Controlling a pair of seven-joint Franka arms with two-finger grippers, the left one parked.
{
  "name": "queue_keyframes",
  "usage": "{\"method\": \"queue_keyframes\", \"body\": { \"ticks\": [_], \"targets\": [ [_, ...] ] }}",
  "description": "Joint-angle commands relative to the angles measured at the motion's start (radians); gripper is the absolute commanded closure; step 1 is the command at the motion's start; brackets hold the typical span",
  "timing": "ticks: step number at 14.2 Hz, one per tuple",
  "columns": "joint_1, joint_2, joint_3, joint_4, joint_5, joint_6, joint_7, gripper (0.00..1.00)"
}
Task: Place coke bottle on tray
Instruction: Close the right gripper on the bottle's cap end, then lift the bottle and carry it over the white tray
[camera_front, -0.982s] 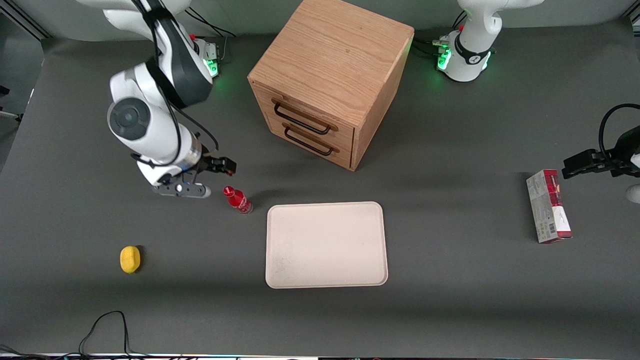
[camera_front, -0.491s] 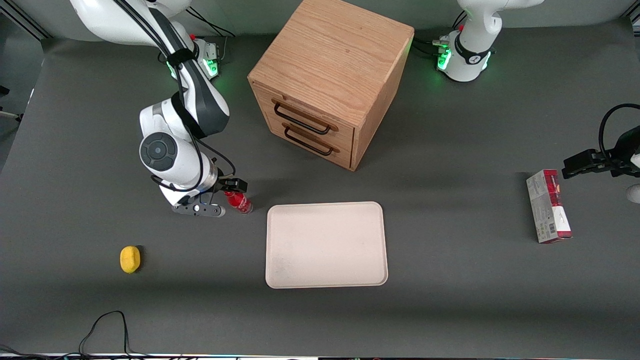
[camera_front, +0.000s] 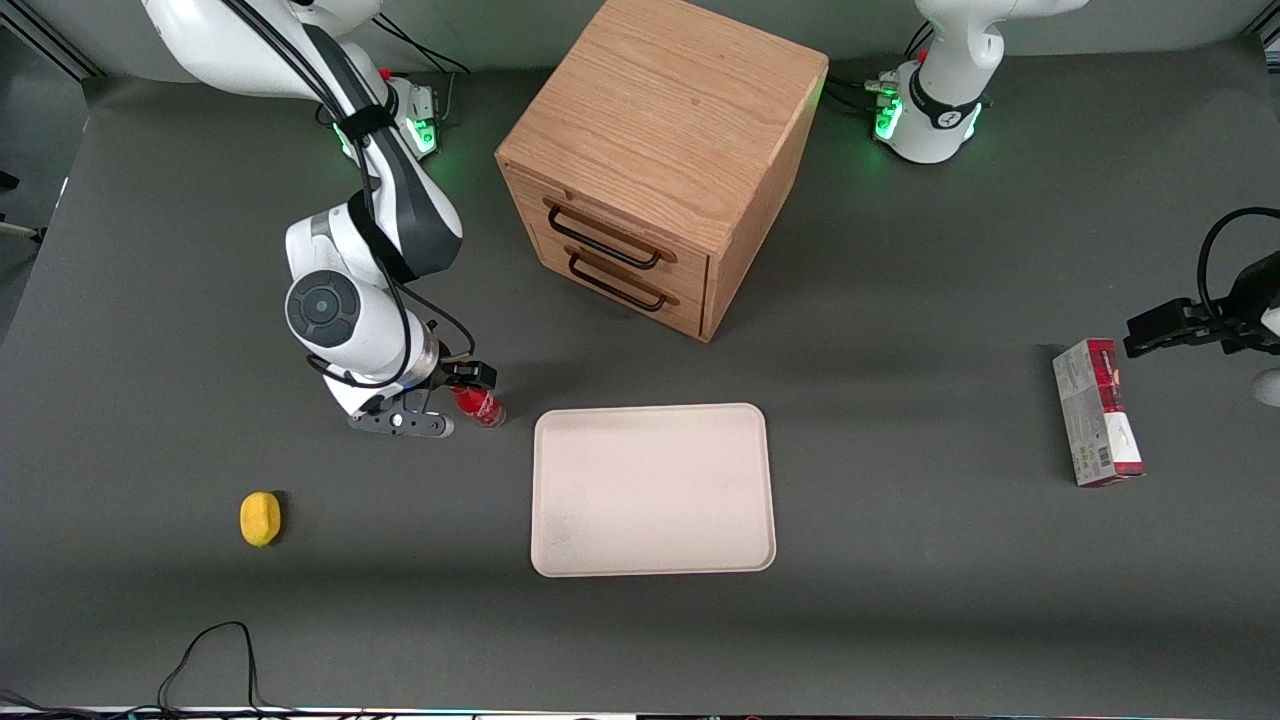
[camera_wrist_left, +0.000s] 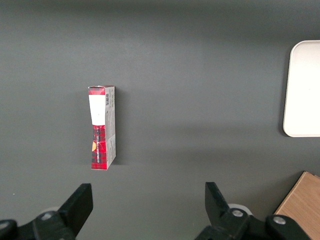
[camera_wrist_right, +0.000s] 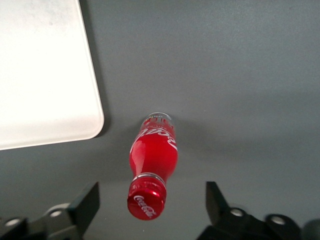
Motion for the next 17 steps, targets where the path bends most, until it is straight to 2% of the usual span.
{"method": "queue_keyframes", "body": {
  "ticks": [1, 8, 10, 14, 17],
  "targets": [
    [0.003, 0.005, -0.002, 0.008, 0.024, 0.012, 0.010, 1.00],
    [0.001, 0.001, -0.004, 0.043, 0.023, -0.012, 0.009, 1.00],
    [-0.005, 0.006, -0.005, 0.181, 0.021, -0.175, 0.010, 1.00],
    [-0.045, 0.127, -0.024, 0.638, 0.023, -0.592, 0.007, 1.00],
    [-0.080, 0.176, -0.022, 0.818, 0.045, -0.710, 0.012, 1.00]
  ]
}}
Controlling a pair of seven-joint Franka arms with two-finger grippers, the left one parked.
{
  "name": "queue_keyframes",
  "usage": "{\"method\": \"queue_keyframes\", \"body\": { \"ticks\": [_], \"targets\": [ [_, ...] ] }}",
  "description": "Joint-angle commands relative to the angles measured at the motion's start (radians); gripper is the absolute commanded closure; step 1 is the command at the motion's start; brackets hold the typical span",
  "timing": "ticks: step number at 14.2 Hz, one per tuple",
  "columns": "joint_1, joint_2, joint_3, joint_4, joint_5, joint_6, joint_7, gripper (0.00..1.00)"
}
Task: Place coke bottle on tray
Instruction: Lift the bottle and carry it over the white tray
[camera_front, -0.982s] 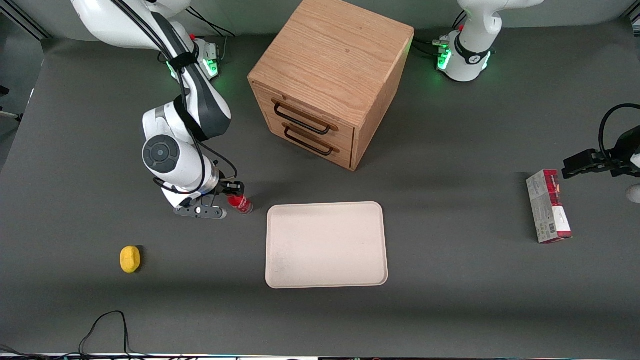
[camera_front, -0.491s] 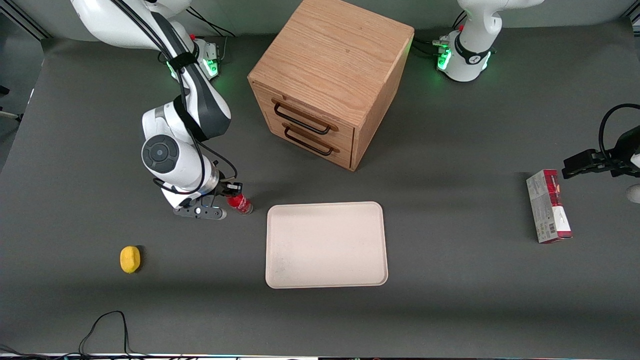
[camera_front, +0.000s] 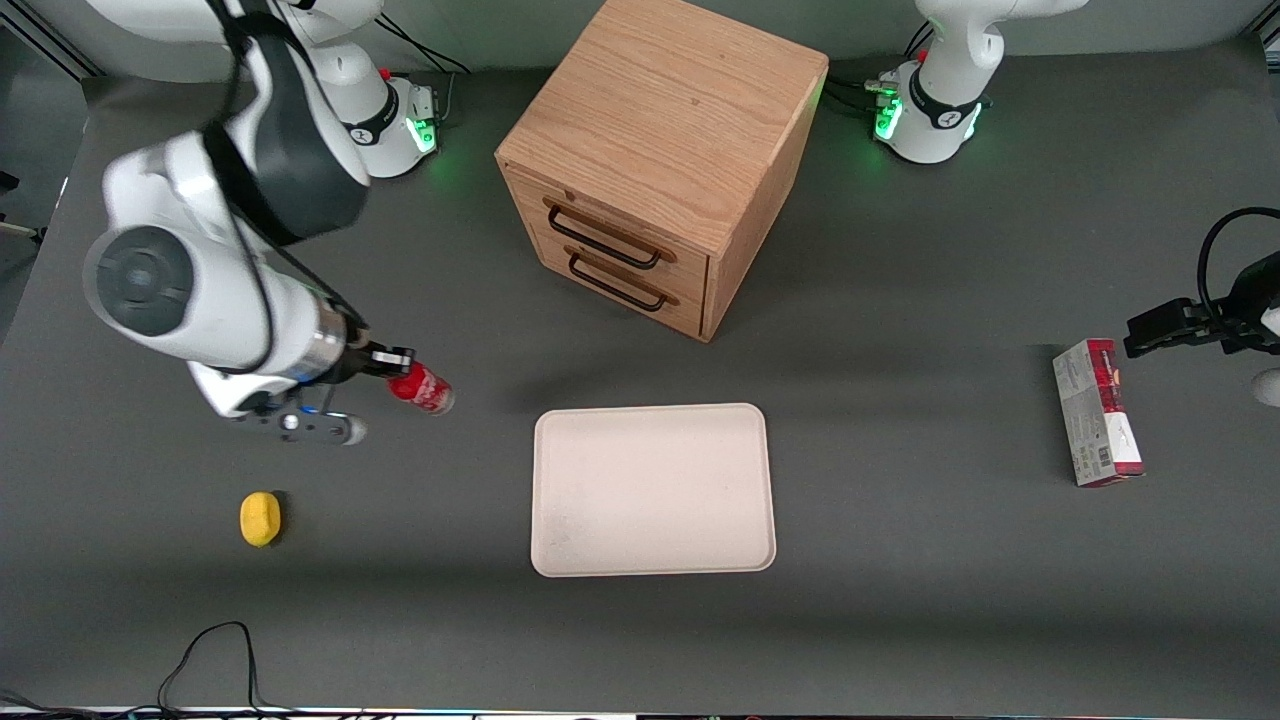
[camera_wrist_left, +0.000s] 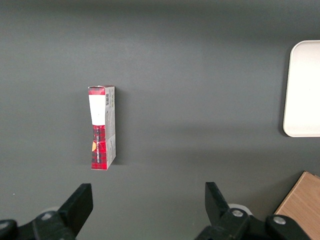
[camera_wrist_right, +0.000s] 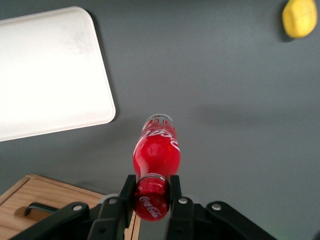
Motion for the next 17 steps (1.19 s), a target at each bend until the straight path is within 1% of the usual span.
{"method": "queue_keyframes", "body": {
  "ticks": [1, 3, 4, 5, 6, 8, 11, 12, 14, 15, 17],
  "targets": [
    [-0.031, 0.101, -0.001, 0.208, 0.055, -0.091, 0.013, 1.00],
    [-0.031, 0.104, 0.002, 0.222, 0.055, -0.097, 0.013, 1.00],
    [-0.029, 0.128, 0.005, 0.231, 0.053, -0.091, 0.016, 1.00],
    [-0.023, 0.175, 0.007, 0.271, 0.055, -0.084, 0.026, 1.00],
    [-0.023, 0.229, 0.021, 0.321, 0.056, -0.058, 0.077, 1.00],
    [-0.022, 0.309, 0.074, 0.342, 0.052, 0.068, 0.193, 1.00],
    [-0.019, 0.372, 0.106, 0.342, 0.053, 0.200, 0.249, 1.00],
    [-0.014, 0.393, 0.113, 0.342, 0.052, 0.244, 0.279, 1.00],
    [0.040, 0.449, 0.099, 0.342, 0.037, 0.341, 0.351, 1.00],
    [0.046, 0.467, 0.099, 0.342, 0.017, 0.378, 0.370, 1.00],
    [0.047, 0.484, 0.102, 0.342, 0.001, 0.394, 0.372, 1.00]
  ]
}}
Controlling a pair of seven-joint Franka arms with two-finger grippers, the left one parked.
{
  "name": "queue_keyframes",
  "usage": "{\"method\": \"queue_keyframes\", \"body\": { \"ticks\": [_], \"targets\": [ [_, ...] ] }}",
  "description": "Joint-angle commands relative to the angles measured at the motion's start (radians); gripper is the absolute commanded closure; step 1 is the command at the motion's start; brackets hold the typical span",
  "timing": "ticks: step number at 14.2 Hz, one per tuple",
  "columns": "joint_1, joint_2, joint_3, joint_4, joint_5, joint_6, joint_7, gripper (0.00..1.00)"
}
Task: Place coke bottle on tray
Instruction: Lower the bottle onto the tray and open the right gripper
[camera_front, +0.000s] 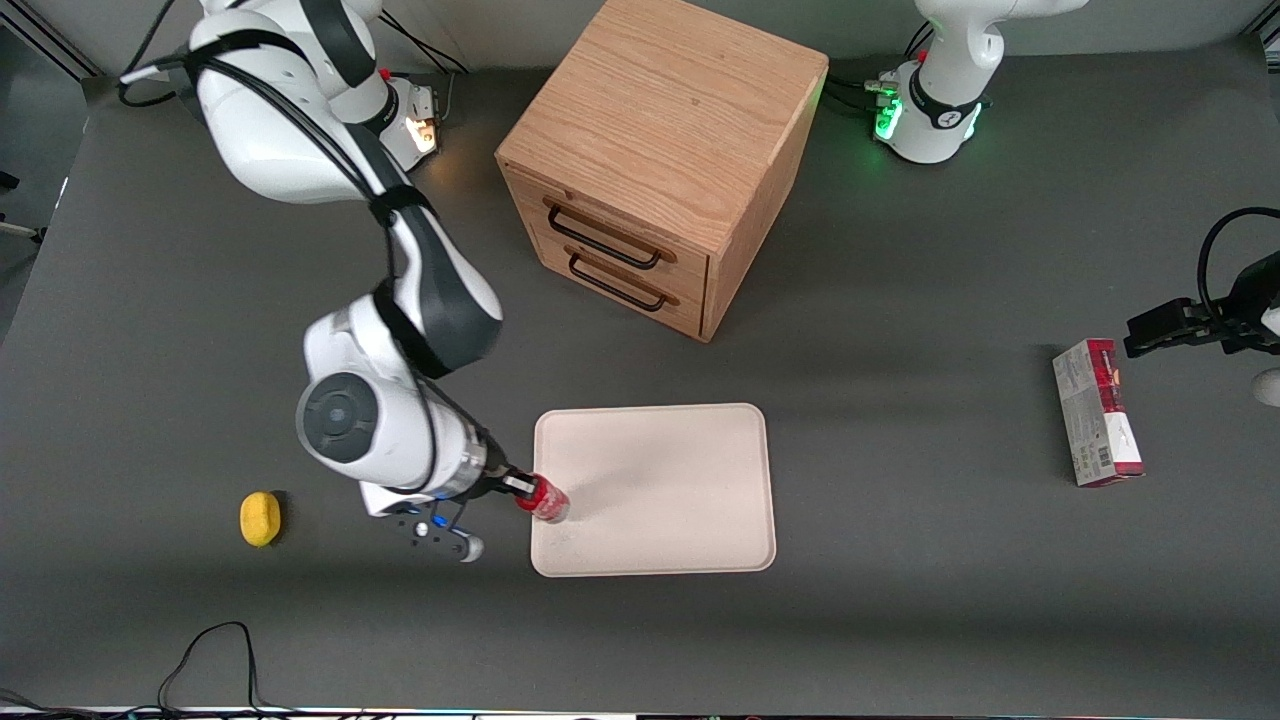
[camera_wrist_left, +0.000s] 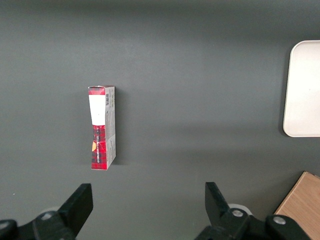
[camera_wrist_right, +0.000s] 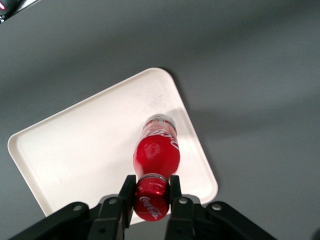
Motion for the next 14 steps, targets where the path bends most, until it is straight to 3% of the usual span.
{"method": "queue_keyframes", "body": {
  "ticks": [1, 6, 9, 11, 14],
  "targets": [
    [0.007, 0.042, -0.005, 0.061, -0.028, 0.005, 0.034, 1.00],
    [0.025, 0.077, -0.003, 0.061, -0.094, 0.058, 0.033, 1.00],
    [0.025, 0.079, -0.002, 0.059, -0.098, 0.078, 0.030, 1.00],
    [0.028, 0.088, -0.002, 0.058, -0.099, 0.095, 0.033, 0.04],
    [0.028, 0.086, -0.003, 0.058, -0.099, 0.103, 0.033, 0.00]
  ]
}}
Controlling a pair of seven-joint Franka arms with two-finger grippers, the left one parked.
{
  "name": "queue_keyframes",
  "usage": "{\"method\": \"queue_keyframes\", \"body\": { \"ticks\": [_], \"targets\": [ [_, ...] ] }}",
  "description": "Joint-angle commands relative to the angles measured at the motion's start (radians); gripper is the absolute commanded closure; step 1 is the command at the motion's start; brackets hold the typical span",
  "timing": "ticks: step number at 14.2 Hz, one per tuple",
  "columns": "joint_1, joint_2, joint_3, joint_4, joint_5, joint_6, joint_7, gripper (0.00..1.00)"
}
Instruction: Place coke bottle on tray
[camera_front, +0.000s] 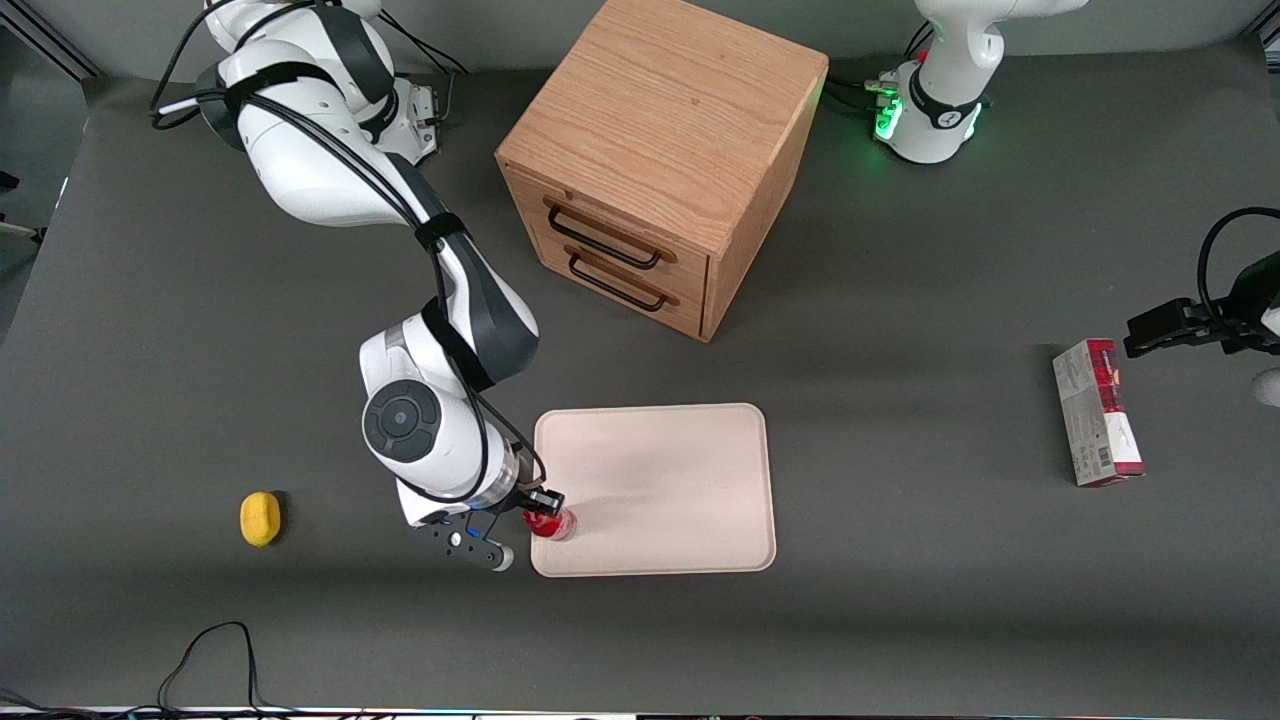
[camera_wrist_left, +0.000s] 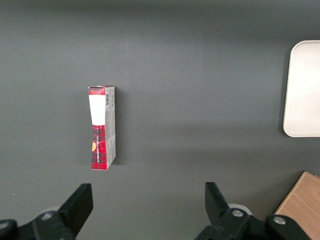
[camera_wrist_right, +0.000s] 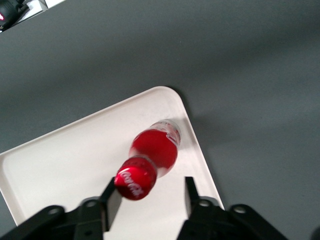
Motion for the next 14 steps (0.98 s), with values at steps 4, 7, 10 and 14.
{"method": "queue_keyframes", "body": {
  "ticks": [4, 7, 10, 14],
  "targets": [
    [0.002, -0.015, -0.005, 0.039, -0.018, -0.074, 0.006, 0.00],
    [-0.025, -0.118, -0.003, -0.007, -0.002, -0.264, -0.159, 0.00],
    [-0.074, -0.325, -0.006, -0.264, 0.034, -0.277, -0.262, 0.00],
    [-0.156, -0.694, -0.012, -0.767, 0.056, -0.139, -0.475, 0.00]
  ]
}}
